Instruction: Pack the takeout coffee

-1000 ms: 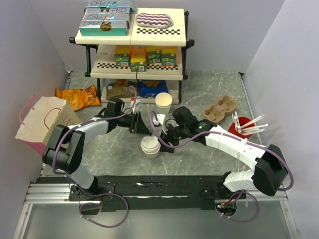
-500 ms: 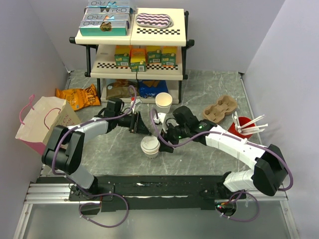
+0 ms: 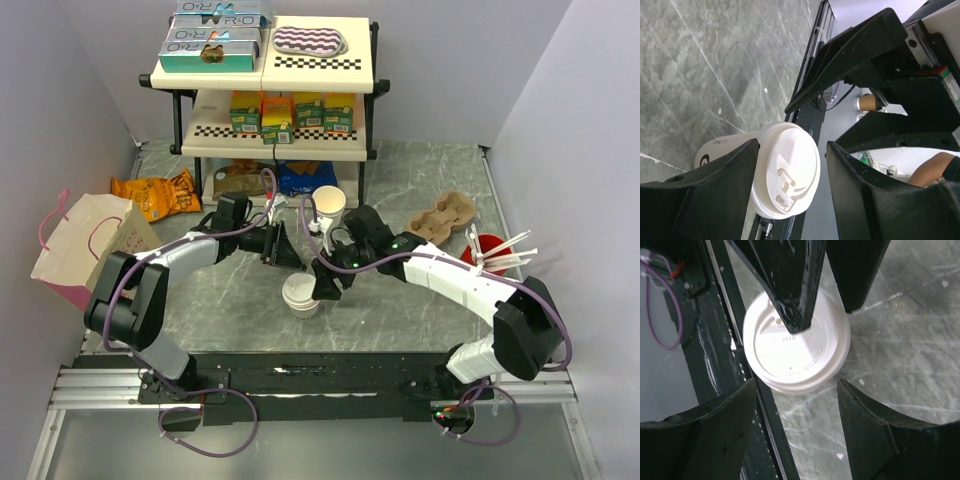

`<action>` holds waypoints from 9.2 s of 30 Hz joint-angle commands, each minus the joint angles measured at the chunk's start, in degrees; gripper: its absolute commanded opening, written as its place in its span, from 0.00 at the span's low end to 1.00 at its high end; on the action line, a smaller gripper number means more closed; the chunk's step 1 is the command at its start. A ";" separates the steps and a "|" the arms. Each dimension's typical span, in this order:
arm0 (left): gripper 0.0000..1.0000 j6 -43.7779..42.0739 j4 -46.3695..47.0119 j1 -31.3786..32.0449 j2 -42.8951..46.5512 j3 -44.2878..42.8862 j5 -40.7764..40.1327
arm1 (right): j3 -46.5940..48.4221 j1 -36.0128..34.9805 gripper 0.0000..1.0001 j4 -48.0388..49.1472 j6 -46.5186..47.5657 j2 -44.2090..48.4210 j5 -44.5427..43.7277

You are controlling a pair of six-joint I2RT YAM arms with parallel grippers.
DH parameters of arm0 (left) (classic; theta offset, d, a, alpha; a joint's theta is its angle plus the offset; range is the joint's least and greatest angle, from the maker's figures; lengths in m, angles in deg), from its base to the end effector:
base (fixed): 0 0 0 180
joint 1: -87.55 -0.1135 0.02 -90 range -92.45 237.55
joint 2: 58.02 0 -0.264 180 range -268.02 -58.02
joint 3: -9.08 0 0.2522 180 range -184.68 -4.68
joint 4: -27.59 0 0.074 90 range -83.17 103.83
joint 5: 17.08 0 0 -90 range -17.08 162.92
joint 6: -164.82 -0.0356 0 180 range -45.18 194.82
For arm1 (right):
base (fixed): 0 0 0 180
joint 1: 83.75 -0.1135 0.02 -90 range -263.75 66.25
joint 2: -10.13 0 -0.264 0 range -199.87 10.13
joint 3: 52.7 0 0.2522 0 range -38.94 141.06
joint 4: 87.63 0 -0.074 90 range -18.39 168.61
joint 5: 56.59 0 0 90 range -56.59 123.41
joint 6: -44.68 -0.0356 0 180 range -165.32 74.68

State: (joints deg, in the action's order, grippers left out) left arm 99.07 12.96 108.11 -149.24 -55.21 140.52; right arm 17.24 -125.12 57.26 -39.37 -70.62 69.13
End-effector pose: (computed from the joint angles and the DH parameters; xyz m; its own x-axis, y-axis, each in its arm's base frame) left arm 0.2843 -0.1418 0.2051 -0.8873 0.1657 -0.4303 0.4575 0.1995 -0.8666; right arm 0.2091 0.2118 0.2528 -0.4490 -0.5076 -0.7354 -0.8927 0.2898 0.3450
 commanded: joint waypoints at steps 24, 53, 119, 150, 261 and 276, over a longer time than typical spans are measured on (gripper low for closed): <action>0.69 1.94 -2.03 -5.26 10.62 3.06 -13.62 | 6.40 0.14 0.72 2.36 -6.40 -5.38 0.05; 0.59 -1.31 -4.05 -2.19 4.65 2.62 -6.95 | 5.16 -2.58 0.71 -0.89 0.81 -2.66 -3.11; 0.24 8.00 -15.49 -8.17 7.90 13.52 -26.20 | 15.44 -11.37 0.68 -6.61 11.45 -9.60 -8.57; 0.29 -2.55 -37.36 -14.58 1.75 4.91 -21.45 | 15.98 -17.61 0.66 -7.13 19.44 -8.28 -13.22; 0.62 -5.62 -18.03 -15.99 11.24 13.96 8.43 | 9.30 5.24 0.76 2.26 -15.09 -8.89 21.57; 0.60 -3.51 -16.45 -12.91 8.17 14.40 5.27 | 11.14 3.84 0.77 1.13 -15.19 -18.65 24.13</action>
State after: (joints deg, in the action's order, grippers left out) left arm 95.29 -5.66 94.77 -140.46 -40.17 146.07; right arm 26.42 -120.68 59.56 -56.07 -87.65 91.58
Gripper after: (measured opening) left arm 0.605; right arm 0.771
